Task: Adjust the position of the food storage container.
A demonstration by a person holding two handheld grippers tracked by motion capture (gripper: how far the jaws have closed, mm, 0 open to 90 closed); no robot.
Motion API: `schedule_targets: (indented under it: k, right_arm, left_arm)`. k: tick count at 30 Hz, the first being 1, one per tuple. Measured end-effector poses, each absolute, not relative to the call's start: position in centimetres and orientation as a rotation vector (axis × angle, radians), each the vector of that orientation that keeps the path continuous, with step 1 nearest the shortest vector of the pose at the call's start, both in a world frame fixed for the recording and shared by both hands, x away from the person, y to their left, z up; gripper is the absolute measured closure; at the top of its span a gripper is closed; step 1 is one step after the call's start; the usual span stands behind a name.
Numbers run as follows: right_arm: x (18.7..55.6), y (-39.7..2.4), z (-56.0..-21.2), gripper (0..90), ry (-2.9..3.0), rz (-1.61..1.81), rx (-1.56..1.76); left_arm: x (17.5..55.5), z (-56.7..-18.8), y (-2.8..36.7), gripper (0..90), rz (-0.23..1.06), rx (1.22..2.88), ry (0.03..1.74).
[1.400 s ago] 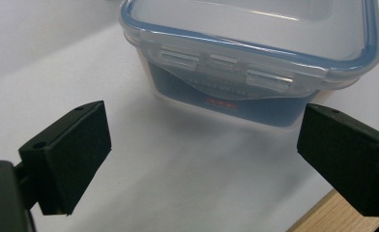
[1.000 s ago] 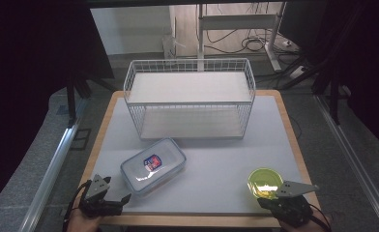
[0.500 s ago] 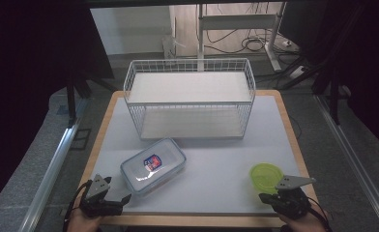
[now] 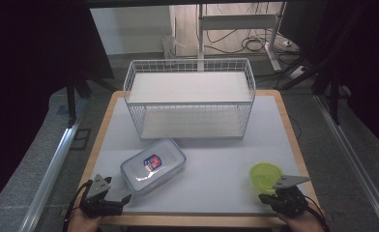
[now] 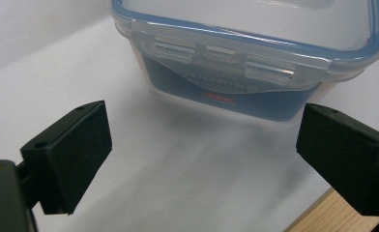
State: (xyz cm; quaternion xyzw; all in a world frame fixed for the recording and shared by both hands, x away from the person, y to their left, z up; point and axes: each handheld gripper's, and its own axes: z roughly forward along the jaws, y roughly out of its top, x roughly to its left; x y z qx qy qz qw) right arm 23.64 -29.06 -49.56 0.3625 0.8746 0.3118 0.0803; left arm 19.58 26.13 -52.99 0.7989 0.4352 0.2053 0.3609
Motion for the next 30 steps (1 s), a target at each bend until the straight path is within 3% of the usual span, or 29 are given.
schedule_targets:
  k: [17,30]
  right_arm:
    - [25.1,-29.1,-50.5,89.3,2.565,0.913,1.111]
    - [28.4,-29.7,-50.5,89.2,2.497,0.895,1.159]
  left_arm:
    - [19.6,-53.0,26.1,5.2,0.527,2.063,1.123]
    - [19.7,-53.0,26.3,5.3,0.518,2.055,1.143]
